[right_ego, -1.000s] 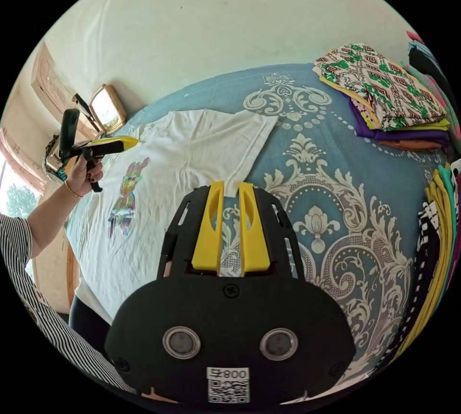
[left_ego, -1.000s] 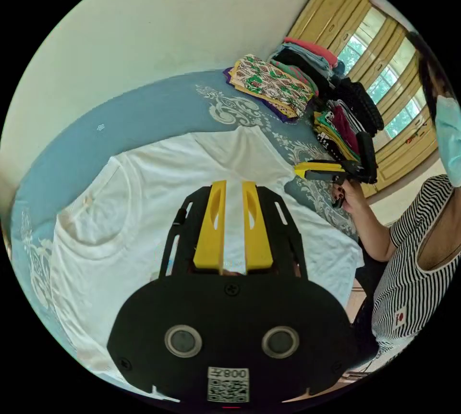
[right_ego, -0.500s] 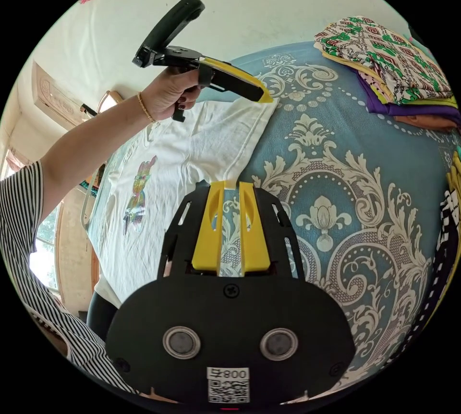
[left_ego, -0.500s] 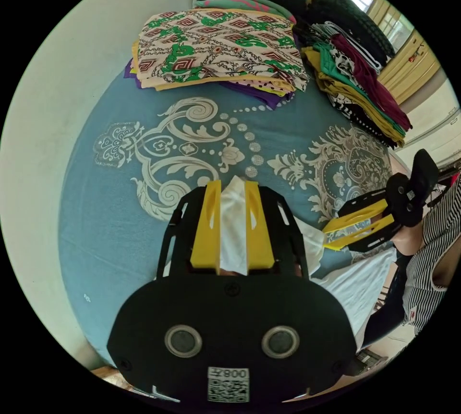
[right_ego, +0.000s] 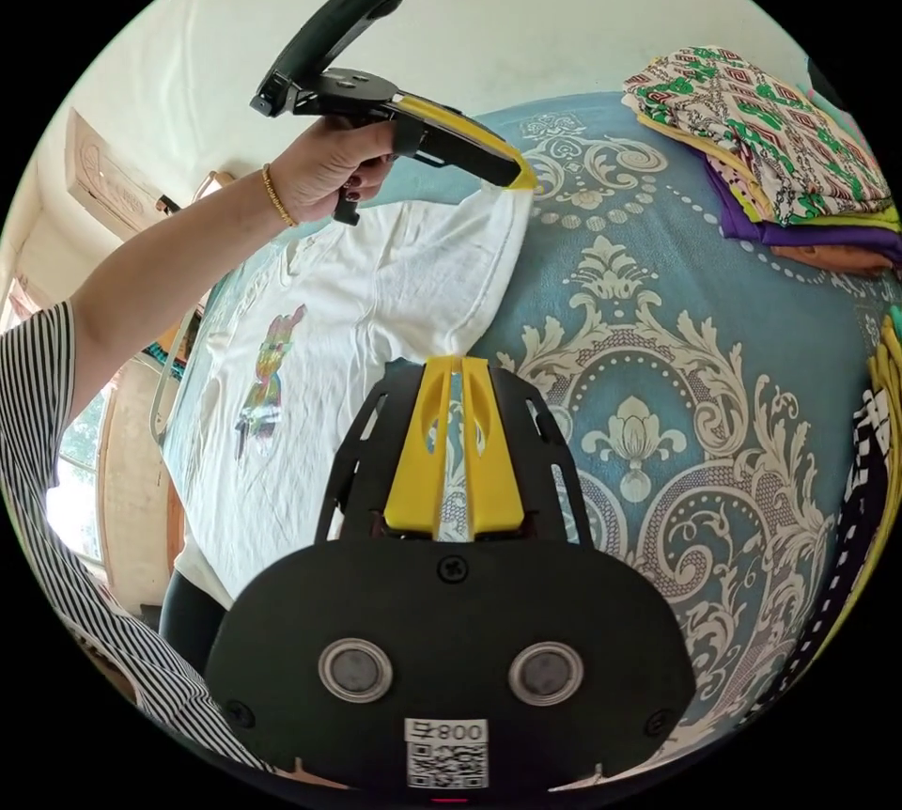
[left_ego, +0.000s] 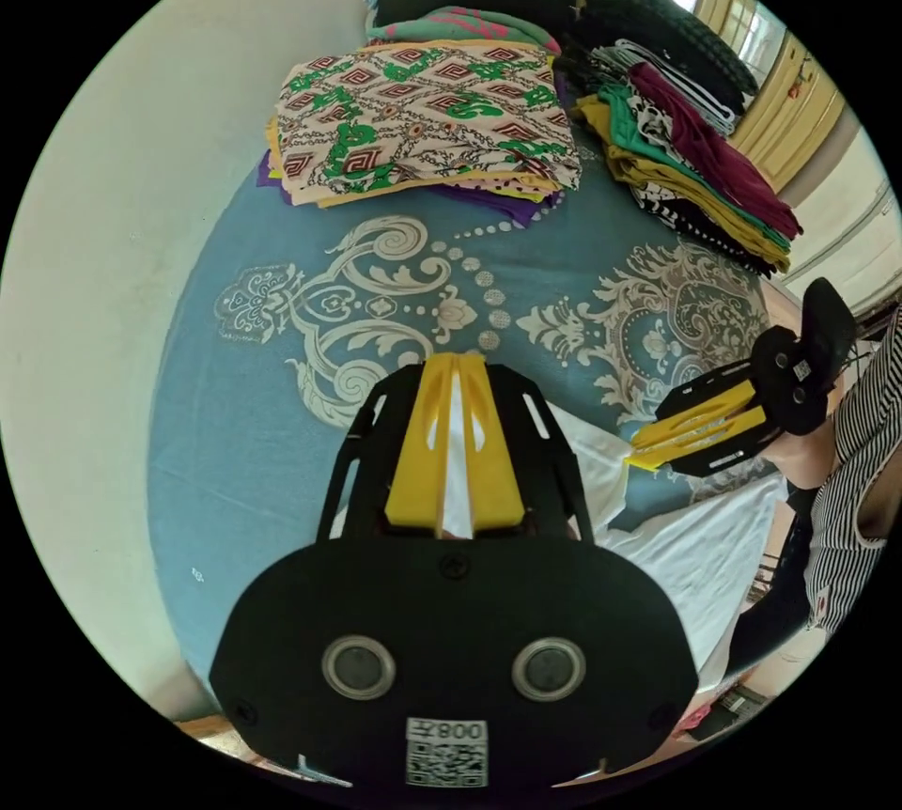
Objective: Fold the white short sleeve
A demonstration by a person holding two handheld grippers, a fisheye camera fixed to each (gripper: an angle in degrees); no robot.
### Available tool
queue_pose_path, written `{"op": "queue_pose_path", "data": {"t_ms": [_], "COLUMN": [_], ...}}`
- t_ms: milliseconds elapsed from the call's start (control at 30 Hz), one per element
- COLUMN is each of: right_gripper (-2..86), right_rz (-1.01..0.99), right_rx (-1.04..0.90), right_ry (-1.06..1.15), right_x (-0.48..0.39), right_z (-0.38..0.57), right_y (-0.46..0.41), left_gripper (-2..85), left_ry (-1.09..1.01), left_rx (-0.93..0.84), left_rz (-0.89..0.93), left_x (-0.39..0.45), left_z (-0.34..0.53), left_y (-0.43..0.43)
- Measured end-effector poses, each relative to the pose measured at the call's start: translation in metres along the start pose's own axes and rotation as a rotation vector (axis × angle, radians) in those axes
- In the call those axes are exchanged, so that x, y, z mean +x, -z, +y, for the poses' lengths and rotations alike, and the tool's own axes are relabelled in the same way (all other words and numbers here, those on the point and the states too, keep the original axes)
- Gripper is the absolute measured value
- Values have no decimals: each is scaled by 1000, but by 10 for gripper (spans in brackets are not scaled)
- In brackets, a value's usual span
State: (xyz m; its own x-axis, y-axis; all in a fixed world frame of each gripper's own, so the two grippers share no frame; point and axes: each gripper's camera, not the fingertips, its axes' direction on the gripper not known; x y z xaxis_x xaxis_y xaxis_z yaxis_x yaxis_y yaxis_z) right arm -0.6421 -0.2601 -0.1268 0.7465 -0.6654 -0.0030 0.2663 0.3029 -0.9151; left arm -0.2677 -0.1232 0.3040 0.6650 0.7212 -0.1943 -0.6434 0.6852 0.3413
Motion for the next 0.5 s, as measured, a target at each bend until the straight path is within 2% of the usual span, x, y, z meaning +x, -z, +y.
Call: {"op": "queue_pose_path", "data": {"t_ms": [233,500], "right_gripper": [15,16], "right_rz": [2,-73], "right_rx": [148,102], "right_ry": [98,281], "right_x": [-23,-67], "right_z": [5,2], "right_y": [20,2], "left_gripper": [12,11], "left_ry": [212,468], "left_rx": [164,220], "left_rz": [25,57], "left_x": [-37,-65], "left_z": [69,176], "left_y": [62,87]}}
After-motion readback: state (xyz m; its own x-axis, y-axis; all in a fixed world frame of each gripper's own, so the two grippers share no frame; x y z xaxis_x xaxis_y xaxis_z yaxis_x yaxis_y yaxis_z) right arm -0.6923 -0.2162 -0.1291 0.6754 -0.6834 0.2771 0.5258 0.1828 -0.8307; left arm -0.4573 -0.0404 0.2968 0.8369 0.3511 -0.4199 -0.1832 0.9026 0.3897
